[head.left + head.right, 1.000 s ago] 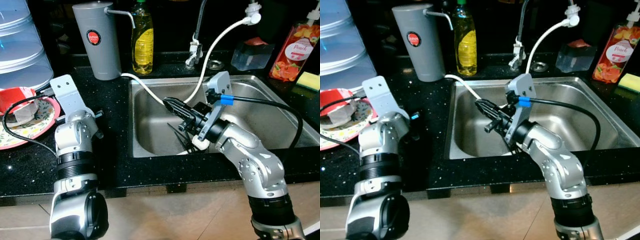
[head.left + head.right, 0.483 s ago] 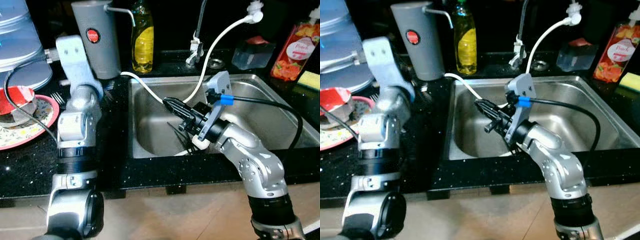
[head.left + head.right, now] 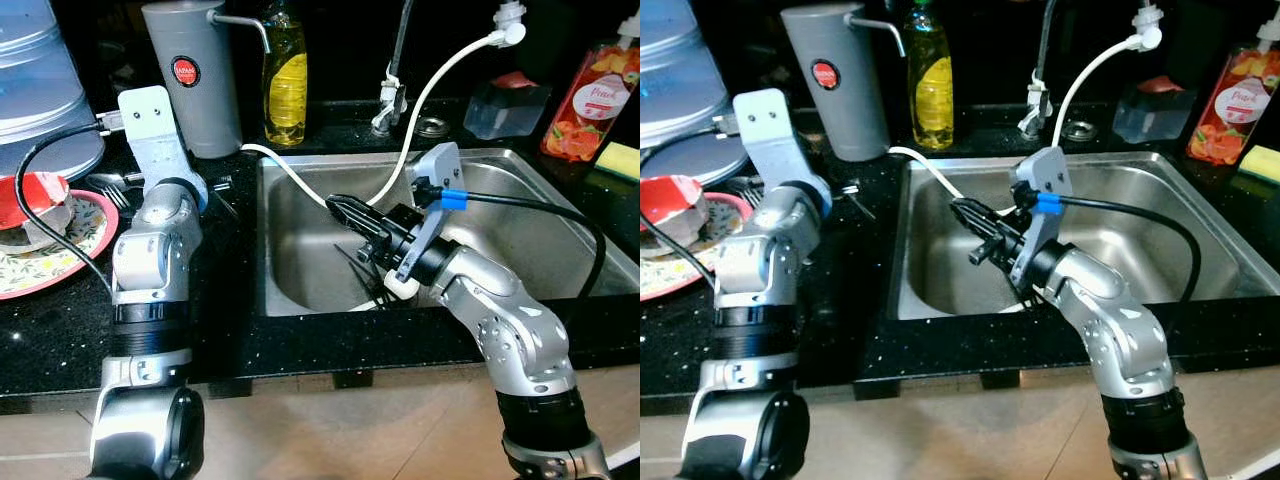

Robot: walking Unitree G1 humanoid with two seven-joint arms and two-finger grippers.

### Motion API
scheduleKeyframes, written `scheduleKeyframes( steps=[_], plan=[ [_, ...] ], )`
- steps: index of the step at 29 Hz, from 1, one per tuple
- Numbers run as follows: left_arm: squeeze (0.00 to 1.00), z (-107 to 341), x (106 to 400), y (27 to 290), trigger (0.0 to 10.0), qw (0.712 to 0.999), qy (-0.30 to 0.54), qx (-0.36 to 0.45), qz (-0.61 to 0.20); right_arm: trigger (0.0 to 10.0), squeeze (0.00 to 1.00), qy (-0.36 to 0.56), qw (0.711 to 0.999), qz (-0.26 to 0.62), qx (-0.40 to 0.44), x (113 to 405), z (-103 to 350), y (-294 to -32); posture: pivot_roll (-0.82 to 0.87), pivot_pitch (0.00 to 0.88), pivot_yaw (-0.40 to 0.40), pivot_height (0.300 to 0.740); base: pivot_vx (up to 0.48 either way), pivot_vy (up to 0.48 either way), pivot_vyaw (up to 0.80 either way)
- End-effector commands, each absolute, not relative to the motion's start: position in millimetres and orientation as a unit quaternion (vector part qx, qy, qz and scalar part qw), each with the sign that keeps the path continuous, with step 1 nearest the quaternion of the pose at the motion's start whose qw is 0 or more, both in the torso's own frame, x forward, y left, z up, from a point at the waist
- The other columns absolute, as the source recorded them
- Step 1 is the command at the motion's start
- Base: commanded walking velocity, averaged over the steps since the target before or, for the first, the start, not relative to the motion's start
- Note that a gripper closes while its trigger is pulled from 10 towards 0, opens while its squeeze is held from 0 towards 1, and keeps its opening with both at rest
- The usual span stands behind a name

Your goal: Kitchen organization

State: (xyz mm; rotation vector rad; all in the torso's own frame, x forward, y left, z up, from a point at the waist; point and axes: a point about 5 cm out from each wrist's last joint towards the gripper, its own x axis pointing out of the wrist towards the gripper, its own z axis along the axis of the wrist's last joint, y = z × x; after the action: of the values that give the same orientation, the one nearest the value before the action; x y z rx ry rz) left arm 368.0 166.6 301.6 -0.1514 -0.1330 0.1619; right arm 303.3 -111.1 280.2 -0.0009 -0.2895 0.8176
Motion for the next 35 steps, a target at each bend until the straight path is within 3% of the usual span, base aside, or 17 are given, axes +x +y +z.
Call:
scheduleKeyframes(
  steps=[1, 4, 10, 13, 20, 23, 29, 35],
  plan=[
    [0.0, 300.0, 366.3, 167.6, 10.0, 0.993, -0.07, -0.057, 0.075, 10.0, 0.0, -0.143, 0.907, 0.396, -0.002, 302.7, 280.7, -112.5, -0.06, 0.098, 0.034, 0.74, 0.0, 0.0, 0.0],
    [0.0, 300.8, 366.4, 165.4, 10.0, 0.994, -0.071, -0.055, 0.066, 10.0, 0.0, -0.143, 0.907, 0.396, -0.002, 302.8, 280.7, -112.4, -0.06, 0.097, 0.032, 0.74, 0.0, 0.0, 0.0],
    [0.0, 320.2, 362.5, 146.1, 10.0, 0.989, -0.135, -0.052, -0.034, 10.0, 0.0, -0.144, 0.907, 0.396, -0.002, 303.1, 281.1, -112.2, -0.06, 0.098, 0.031, 0.74, 0.0, 0.0, 0.0],
    [0.0, 322.3, 366.1, 131.9, 10.0, 0.981, -0.137, -0.095, -0.101, 10.0, 0.0, -0.143, 0.907, 0.396, -0.002, 303.7, 281.2, -111.9, -0.06, 0.102, 0.028, 0.74, 0.0, 0.0, 0.0],
    [0.0, 304.8, 389.2, 106.9, 10.0, 0.968, -0.069, -0.146, -0.192, 10.0, 0.0, -0.153, 0.92, 0.361, 0.0, 308.0, 285.1, -117.4, -0.07, 0.111, 0.033, 0.74, 0.0, 0.0, 0.0],
    [0.0, 304.9, 395.5, 102.1, 10.0, 0.966, -0.057, -0.134, -0.215, 10.0, 0.0, -0.15, 0.932, 0.329, -0.006, 314.1, 286.2, -127.5, -0.07, 0.112, 0.035, 0.74, 0.0, 0.0, 0.0],
    [0.0, 309.3, 408.5, 81.6, 10.0, 0.959, -0.019, -0.043, -0.279, 10.0, 0.0, -0.106, 0.98, 0.159, -0.053, 340.1, 286.9, -186.3, -0.1, 0.122, 0.051, 0.74, 0.0, 0.0, 0.0],
    [0.0, 284.9, 408.0, 47.9, 10.0, 0.931, 0.042, 0.026, -0.362, 10.0, 0.0, -0.063, 0.988, 0.108, -0.092, 337.8, 274.4, -220.8, -0.13, 0.13, 0.053, 0.74, 0.0, 0.0, 0.0]
  ],
)
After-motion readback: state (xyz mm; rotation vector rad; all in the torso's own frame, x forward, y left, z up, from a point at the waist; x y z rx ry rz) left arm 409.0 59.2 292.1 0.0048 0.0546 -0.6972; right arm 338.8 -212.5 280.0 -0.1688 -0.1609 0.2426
